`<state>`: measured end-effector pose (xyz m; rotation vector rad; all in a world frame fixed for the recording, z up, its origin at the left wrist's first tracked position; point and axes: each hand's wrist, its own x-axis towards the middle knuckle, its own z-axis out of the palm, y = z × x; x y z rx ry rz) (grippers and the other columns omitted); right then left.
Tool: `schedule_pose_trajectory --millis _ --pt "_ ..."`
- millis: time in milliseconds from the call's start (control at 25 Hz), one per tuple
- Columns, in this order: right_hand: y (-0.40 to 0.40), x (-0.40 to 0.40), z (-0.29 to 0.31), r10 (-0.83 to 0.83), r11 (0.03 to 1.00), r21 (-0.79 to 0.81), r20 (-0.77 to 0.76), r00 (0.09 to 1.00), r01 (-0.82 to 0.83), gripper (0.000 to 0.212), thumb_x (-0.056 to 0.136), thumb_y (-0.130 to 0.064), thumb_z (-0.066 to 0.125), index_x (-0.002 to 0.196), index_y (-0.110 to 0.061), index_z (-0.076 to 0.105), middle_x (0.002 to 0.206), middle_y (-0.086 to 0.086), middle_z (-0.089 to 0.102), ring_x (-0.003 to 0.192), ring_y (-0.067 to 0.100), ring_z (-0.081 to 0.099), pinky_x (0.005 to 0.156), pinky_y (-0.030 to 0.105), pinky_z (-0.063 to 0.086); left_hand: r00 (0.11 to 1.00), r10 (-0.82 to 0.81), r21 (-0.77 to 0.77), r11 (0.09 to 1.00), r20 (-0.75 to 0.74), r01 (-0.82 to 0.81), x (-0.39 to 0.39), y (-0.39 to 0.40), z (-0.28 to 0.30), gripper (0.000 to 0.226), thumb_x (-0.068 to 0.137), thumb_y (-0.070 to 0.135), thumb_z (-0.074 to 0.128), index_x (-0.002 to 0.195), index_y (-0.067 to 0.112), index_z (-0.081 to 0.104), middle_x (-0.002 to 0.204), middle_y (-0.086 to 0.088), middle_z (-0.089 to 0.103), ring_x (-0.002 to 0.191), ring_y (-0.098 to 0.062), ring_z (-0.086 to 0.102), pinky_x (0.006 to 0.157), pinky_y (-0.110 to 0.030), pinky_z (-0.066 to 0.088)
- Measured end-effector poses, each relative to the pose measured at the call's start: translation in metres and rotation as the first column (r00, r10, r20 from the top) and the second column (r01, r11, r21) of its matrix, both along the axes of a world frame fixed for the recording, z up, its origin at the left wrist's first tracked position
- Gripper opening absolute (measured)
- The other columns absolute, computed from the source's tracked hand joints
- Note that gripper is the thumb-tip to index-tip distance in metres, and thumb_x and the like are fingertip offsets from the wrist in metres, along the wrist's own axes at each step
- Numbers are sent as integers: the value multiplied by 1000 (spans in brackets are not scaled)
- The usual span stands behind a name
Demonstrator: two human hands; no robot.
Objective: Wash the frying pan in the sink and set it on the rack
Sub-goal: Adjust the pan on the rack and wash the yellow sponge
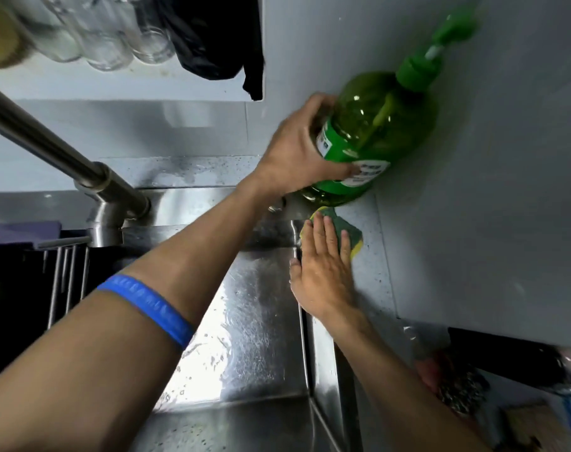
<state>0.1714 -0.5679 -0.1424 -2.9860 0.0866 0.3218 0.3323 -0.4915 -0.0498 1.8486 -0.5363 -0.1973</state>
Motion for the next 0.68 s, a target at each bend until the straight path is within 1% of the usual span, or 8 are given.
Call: schedule_pose_trajectory --millis 120,200,280,360,440,480,560,680 --pt "-18 19 -1 108 984 136 64 992 -116 67 95 -28 34 157 -8 19 166 11 8 154 25 2 123 42 -7 994 88 -50 995 63 -85 4 32 16 81 56 33 94 122 16 50 111 10 66 101 -3 65 82 -22 55" --pt "-40 45 1 156 960 213 123 980 -179 63 92 -12 47 153 -7 33 163 14 24 151 32 21 123 43 12 982 164 -94 983 92 -156 1 52 23 80 55 27 95 119 10 50 108 3 68 98 -10 67 81 -29 57" --pt "-52 76 4 21 967 247 194 981 -70 53 85 1 54 137 -9 58 149 18 44 135 41 42 108 48 42 972 219 -117 971 86 -208 -4 63 26 79 56 25 95 117 6 48 109 0 68 101 -11 67 81 -33 57" --pt "-50 108 6 -110 980 190 272 956 59 27 82 1 58 105 -4 72 120 19 62 112 42 55 88 48 52 965 251 -110 964 80 -242 -9 68 24 80 58 24 95 119 4 47 113 2 66 105 -6 64 83 -29 56" --pt "-53 128 6 -20 995 100 281 959 -8 15 80 -1 62 91 0 73 99 17 70 104 38 59 93 41 49 961 265 -118 960 76 -255 -12 67 19 81 58 23 94 120 6 46 114 6 66 109 -6 63 86 -25 55" --pt "-59 132 6 51 995 69 251 967 -71 20 81 -4 60 96 -1 73 100 16 72 108 36 58 101 38 42 962 266 -128 958 68 -256 -12 66 17 80 59 23 94 120 8 45 113 9 67 110 -6 62 86 -22 54" --pt "-76 128 5 93 995 21 252 963 -101 33 81 -8 54 109 -4 72 115 15 71 119 36 55 111 42 36 967 254 -163 955 25 -247 -14 60 11 80 59 24 94 120 12 45 111 15 66 112 -4 60 86 -18 52" --pt "-74 98 5 -166 979 158 270 948 126 50 82 4 49 128 -6 65 139 11 59 136 35 46 117 45 30 970 240 -197 950 -31 -241 -16 41 -2 79 59 23 94 120 14 44 111 19 64 113 -3 59 88 -18 52"
